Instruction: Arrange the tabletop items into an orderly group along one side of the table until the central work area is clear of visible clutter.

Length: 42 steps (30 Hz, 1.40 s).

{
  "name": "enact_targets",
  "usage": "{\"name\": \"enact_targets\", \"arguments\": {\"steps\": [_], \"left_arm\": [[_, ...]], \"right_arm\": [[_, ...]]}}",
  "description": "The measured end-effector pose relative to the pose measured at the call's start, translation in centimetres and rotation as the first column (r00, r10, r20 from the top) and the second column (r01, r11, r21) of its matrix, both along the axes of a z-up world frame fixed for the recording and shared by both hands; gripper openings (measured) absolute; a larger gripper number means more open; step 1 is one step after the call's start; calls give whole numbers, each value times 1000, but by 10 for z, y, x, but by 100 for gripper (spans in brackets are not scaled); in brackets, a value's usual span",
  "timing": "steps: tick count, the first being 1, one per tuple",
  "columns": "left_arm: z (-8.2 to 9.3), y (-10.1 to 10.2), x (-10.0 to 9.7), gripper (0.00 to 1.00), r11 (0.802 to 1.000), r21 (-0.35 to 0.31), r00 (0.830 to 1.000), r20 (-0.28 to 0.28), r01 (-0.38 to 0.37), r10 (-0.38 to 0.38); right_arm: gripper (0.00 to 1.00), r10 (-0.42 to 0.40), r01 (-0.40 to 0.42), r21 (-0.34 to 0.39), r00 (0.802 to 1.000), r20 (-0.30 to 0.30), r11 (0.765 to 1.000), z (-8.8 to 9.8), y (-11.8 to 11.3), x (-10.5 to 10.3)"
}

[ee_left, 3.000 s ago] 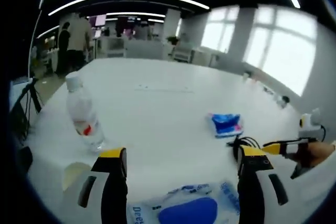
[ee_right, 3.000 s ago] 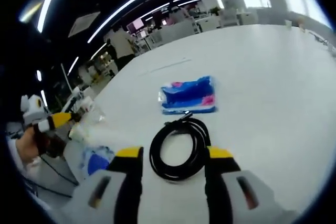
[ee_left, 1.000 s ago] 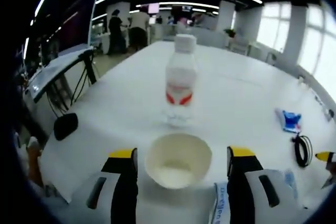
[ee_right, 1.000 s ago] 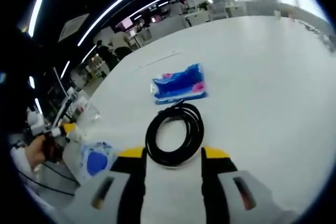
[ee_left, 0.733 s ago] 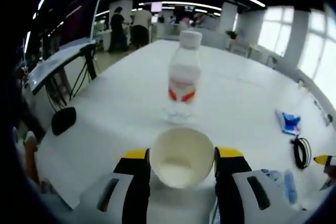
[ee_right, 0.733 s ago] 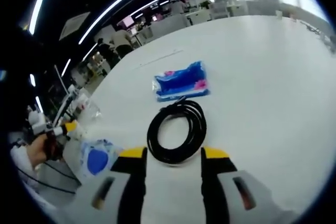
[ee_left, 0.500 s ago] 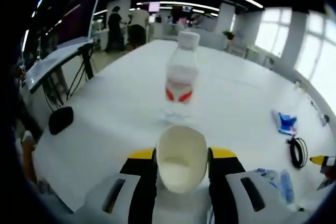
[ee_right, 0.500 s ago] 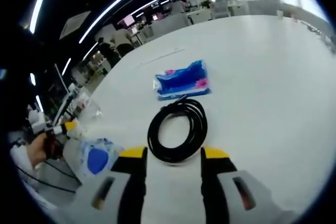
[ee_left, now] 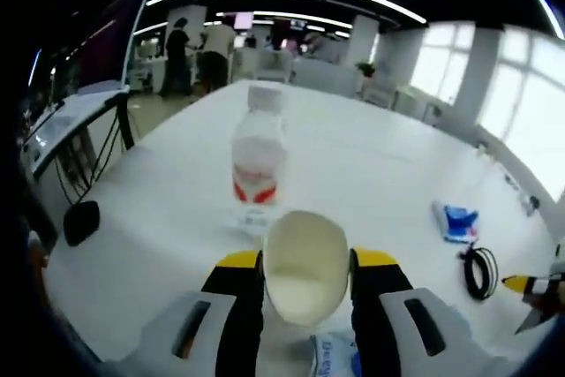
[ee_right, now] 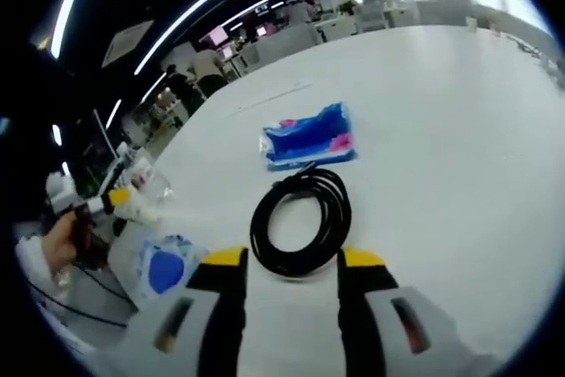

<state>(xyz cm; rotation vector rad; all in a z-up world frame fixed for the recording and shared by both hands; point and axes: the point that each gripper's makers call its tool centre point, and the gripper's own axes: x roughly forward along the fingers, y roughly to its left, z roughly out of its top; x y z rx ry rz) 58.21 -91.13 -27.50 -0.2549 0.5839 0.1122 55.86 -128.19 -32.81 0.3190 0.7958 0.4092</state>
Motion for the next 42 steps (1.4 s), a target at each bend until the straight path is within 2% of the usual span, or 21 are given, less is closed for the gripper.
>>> {"name": "enact_targets", "arguments": {"steps": [10, 23, 30, 33, 42], "left_arm": [[11, -10, 39, 34, 997, 37, 997, 14, 71, -71], [17, -15, 76, 34, 995, 55, 996, 11, 84, -85], [18, -20, 90, 34, 995, 58, 996, 0, 85, -85], [14, -18, 92, 34, 993, 83, 996, -28, 89, -87], [-1, -12, 93, 36, 997, 63, 996, -78, 47, -42]], "right_arm": [[38, -14, 14, 3, 1000, -1, 1000, 0, -6, -3], [38, -35, 36, 11, 999, -9, 999, -1, -11, -5], [38, -60, 60, 17, 998, -16, 998, -4, -17, -7], [38, -68, 68, 18, 997, -21, 998, -5, -19, -8], [38, -84, 84, 23, 996, -35, 996, -10, -22, -12]]}}
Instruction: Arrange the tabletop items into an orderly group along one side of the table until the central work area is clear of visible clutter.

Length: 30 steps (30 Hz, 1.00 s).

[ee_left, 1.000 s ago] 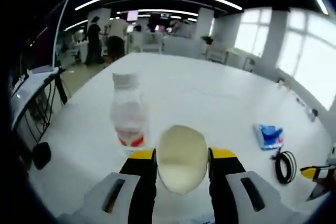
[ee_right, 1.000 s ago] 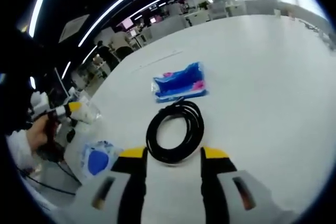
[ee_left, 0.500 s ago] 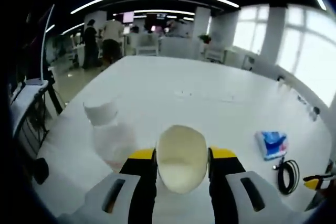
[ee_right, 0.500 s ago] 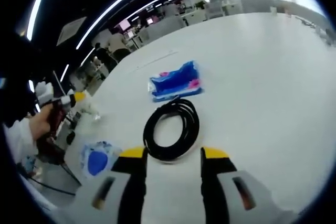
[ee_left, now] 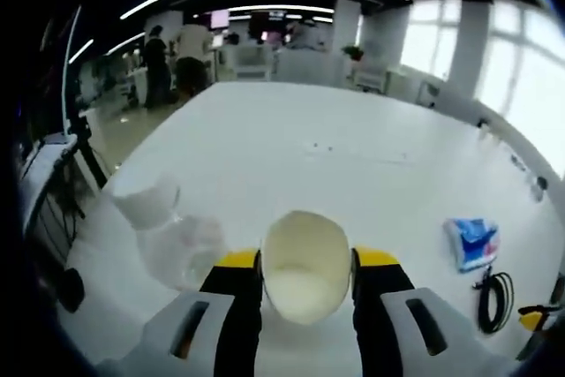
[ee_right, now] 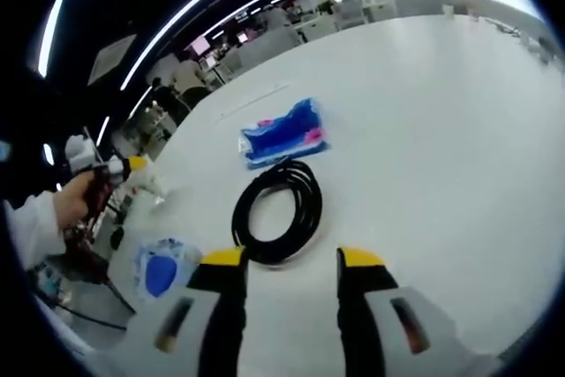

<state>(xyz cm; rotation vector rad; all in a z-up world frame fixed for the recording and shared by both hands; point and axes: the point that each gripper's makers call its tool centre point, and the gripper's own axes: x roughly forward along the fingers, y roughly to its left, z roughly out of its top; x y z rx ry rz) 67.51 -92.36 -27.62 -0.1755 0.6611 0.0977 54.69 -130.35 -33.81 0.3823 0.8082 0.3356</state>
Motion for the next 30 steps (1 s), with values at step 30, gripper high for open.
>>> {"name": "enact_targets", "arguments": {"steps": [30], "left_arm": [[-25, 0, 2, 41, 999, -30, 999, 36, -25, 26]], "right_arm": [[37, 36, -36, 26, 999, -14, 999, -4, 14, 2]]}}
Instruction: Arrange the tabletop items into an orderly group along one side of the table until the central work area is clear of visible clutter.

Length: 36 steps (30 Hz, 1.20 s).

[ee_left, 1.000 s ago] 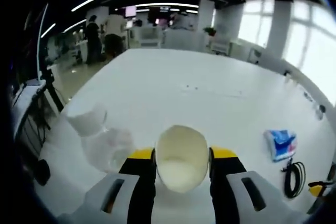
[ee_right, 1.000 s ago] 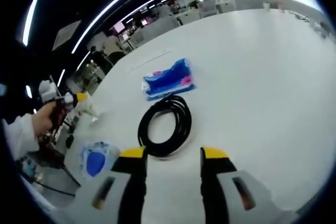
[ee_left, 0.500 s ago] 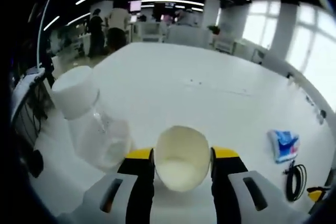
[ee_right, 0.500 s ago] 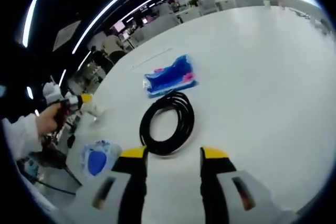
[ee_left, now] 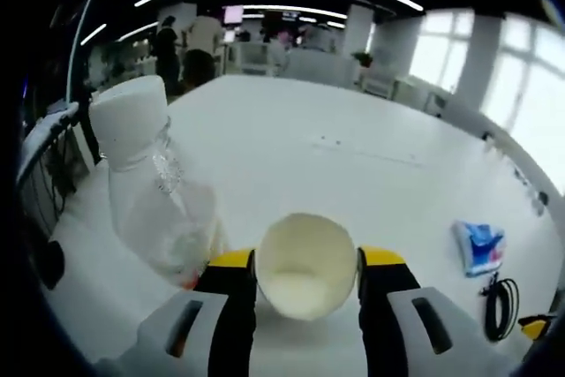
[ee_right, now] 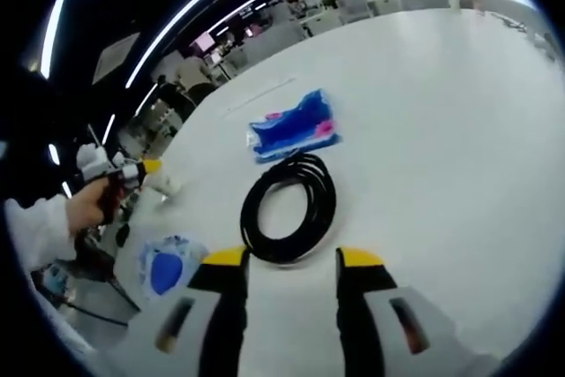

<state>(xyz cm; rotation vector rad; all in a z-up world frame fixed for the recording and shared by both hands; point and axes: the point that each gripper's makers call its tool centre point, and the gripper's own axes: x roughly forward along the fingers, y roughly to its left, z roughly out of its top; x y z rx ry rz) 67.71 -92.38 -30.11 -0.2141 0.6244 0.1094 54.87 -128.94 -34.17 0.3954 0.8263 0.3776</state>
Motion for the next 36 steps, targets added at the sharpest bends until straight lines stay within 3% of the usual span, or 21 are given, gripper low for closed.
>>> {"name": "enact_targets", "arguments": {"steps": [11, 15, 21, 28, 36], "left_arm": [[4, -3, 0, 47, 1000, -2, 999, 31, 16, -16], [8, -7, 1, 52, 1000, -21, 999, 47, 17, -16], [23, -23, 3, 72, 998, -16, 990, 128, 65, -62], [29, -27, -2, 78, 997, -16, 987, 145, 78, -75], [42, -31, -8, 85, 994, 27, 972, 209, 107, -110]], "right_arm": [[37, 1, -1, 8, 1000, -4, 1000, -1, 0, -1], [37, 0, 0, 12, 1000, -5, 1000, -1, 1, -1], [37, 10, -10, 18, 1000, 2, 1000, 1, 3, 0], [37, 15, -15, 26, 1000, 10, 1000, 2, 6, 2], [37, 19, -19, 34, 1000, 16, 999, 5, 7, 5]]}}
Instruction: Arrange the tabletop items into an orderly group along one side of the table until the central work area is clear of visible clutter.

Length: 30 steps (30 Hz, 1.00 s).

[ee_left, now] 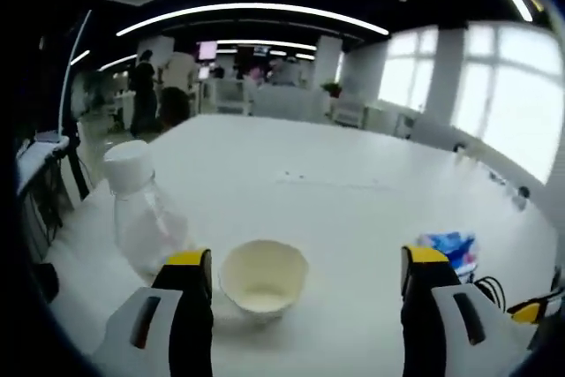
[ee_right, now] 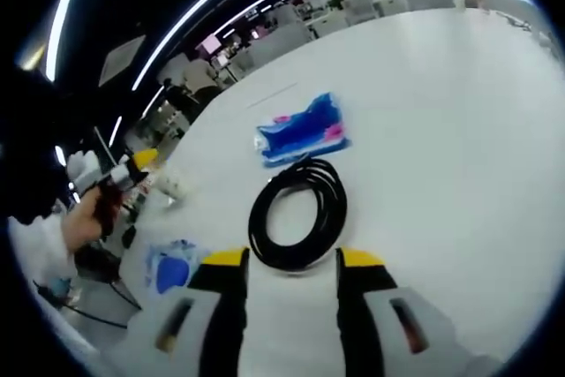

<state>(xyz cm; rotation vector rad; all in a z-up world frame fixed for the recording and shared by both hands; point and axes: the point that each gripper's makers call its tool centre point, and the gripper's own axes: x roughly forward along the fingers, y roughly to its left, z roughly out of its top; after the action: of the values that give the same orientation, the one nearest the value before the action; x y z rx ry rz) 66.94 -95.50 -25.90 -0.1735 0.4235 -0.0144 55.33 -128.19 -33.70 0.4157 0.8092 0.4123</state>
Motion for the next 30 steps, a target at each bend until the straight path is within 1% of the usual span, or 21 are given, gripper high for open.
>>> {"name": "enact_targets", "arguments": {"steps": [3, 7, 10, 15, 21, 26, 28, 30], "left_arm": [[4, -3, -6, 87, 1000, 0, 1000, 12, 11, -11], [5, -4, -15, 90, 999, 21, 999, 18, 38, -38], [4, -2, -23, 93, 1000, 4, 999, 16, 31, -31], [2, 5, -31, 93, 1000, -1, 1000, 10, 13, -13], [0, 8, -38, 92, 1000, -4, 1000, -5, 3, -3], [-4, 8, -50, 91, 1000, -5, 1000, -18, 19, -19], [-8, 9, -57, 91, 1000, -13, 999, -32, 17, -17], [-13, 11, -64, 91, 1000, 2, 998, -54, 23, -23]], "right_arm": [[37, 9, -9, 4, 1000, 4, 1000, 1, 3, 2], [38, 22, -22, 6, 1000, 9, 1000, 2, 6, 4], [38, 30, -30, 2, 1000, 8, 1000, 1, 7, 5], [38, 29, -29, 5, 1000, 11, 1000, 0, 6, 6], [38, 25, -25, 3, 1000, 9, 1000, 0, 4, 5], [38, 20, -20, 0, 1000, 8, 1000, 1, 3, 4], [38, 20, -20, 1, 1000, 7, 1000, 2, 3, 3], [38, 24, -24, -2, 1000, 5, 1000, 1, 3, 2]]}}
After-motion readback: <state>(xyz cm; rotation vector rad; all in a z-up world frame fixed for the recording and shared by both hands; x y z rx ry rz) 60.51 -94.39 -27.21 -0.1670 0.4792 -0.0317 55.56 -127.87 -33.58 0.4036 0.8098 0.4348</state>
